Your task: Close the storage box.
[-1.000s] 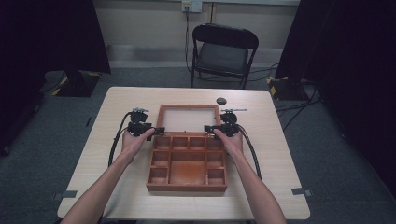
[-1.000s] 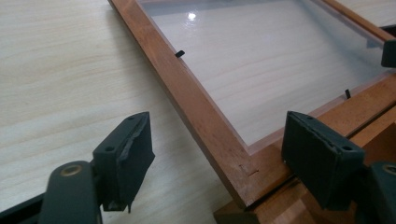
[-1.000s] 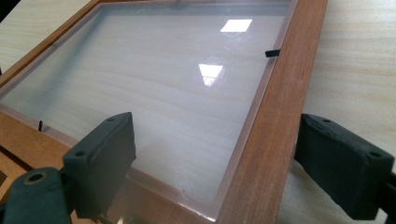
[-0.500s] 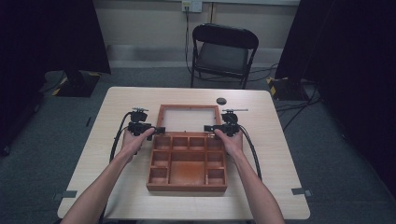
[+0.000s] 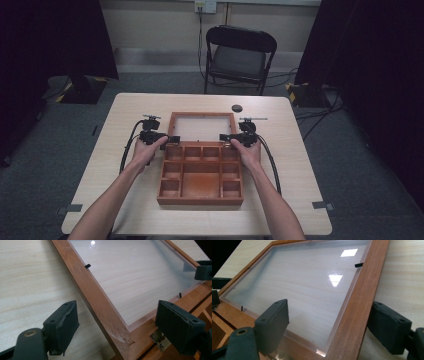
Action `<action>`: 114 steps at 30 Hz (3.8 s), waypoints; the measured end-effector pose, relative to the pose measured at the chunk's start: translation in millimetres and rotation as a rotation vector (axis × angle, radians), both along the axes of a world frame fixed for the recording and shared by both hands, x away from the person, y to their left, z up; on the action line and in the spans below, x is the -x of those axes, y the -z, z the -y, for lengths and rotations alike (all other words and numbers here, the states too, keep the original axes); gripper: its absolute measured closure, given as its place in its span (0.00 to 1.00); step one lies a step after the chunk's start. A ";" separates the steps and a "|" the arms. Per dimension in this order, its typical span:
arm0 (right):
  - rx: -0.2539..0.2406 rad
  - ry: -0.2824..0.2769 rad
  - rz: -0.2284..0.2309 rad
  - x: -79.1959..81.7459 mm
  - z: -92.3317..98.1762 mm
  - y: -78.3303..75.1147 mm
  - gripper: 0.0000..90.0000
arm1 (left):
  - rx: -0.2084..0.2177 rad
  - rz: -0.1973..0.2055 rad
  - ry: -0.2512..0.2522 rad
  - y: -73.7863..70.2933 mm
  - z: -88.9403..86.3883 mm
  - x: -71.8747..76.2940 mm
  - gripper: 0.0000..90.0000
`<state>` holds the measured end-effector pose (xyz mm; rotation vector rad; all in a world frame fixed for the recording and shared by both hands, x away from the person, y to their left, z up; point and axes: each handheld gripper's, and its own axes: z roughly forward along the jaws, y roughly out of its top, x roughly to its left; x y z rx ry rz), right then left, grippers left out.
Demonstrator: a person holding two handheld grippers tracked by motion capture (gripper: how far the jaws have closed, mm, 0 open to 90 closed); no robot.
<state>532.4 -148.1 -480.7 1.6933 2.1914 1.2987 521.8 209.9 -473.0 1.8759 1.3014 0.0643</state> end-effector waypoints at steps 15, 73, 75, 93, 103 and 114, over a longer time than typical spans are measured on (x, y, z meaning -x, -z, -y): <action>0.029 0.000 0.069 3.3 -0.5 -3.3 0.24 | 0.033 -0.005 0.029 1.2 6.1 -2.2 0.21; -0.026 -0.023 0.216 37.1 12.6 -57.0 0.48 | 0.025 0.220 0.033 -45.6 -9.8 28.1 0.61; -0.030 -0.025 0.220 39.9 13.6 -58.2 0.49 | 0.026 0.228 0.040 -46.9 -10.3 29.6 0.63; -0.051 -0.050 0.222 49.6 19.9 -62.4 0.54 | 0.036 0.252 0.079 -51.8 -12.8 41.6 0.61; -0.060 -0.059 0.221 54.5 20.1 -63.2 0.50 | 0.042 0.267 0.086 -57.6 -15.1 48.4 0.60; -0.066 -0.076 0.216 63.8 19.5 -65.1 0.41 | 0.079 0.266 0.111 -59.4 -19.5 57.5 0.57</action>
